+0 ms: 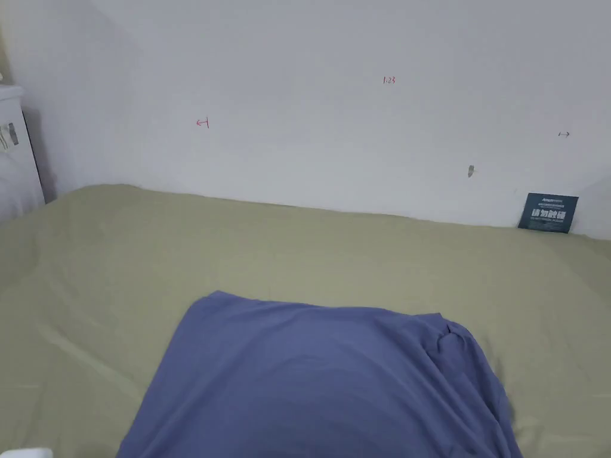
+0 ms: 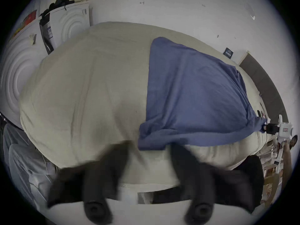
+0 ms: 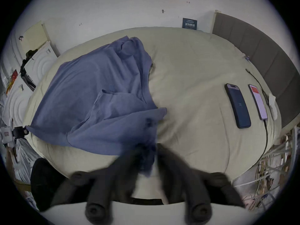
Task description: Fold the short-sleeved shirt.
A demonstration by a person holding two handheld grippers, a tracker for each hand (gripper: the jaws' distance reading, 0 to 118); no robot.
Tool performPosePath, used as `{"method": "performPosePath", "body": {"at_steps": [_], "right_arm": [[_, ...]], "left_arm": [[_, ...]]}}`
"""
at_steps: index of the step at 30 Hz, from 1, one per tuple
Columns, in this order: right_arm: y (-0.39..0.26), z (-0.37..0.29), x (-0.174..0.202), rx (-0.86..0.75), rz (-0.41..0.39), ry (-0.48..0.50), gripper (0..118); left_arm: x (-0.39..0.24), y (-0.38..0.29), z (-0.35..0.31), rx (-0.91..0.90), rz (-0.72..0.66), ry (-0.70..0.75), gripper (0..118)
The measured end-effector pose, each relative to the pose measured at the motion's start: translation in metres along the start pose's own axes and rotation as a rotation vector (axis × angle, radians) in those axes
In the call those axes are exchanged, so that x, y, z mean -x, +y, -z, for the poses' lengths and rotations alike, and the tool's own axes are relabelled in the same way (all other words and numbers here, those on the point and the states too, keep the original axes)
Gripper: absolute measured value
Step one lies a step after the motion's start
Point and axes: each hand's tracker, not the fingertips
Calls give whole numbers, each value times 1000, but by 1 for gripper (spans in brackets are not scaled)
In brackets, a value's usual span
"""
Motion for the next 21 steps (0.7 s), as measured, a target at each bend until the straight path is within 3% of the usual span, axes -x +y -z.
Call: {"method": "performPosePath", "body": {"at_steps": [1,2,5,7,8,9,10,11,12,13,21], "right_arm": [[3,0,1,27,4,-2,96],[6,-2,3,54,6,8,101],[10,-21,9,3,4,22,93],[13,-30,16,4,1,10,87],[10,-37,20,3,-6,8,87],[8,-42,23,5,-19,17,83],[6,-45,25,5,-30,25,67],[3,-46,28,7,-37,27,42],[-2,-47,33,9,-41,24,10],[-7,-48,35,14,-37,26,0],[-30,-39,50,67,-29,71,0]], "left_arm": [[-3,0,-1,18,-14,2,108],[-4,2,-6,11,-27,-8,107],[-12,8,-24,-16,-35,-47,105],[-21,12,-34,-27,-23,-30,86],[-24,11,-39,-40,-2,-36,86],[-32,8,-46,-50,22,-38,81],[-37,6,-49,-56,32,-24,59],[-40,4,-49,-58,49,-1,23],[-41,3,-46,-48,60,4,0],[-36,0,-42,-55,56,2,0],[-22,-15,-31,-11,14,-2,0]]}}
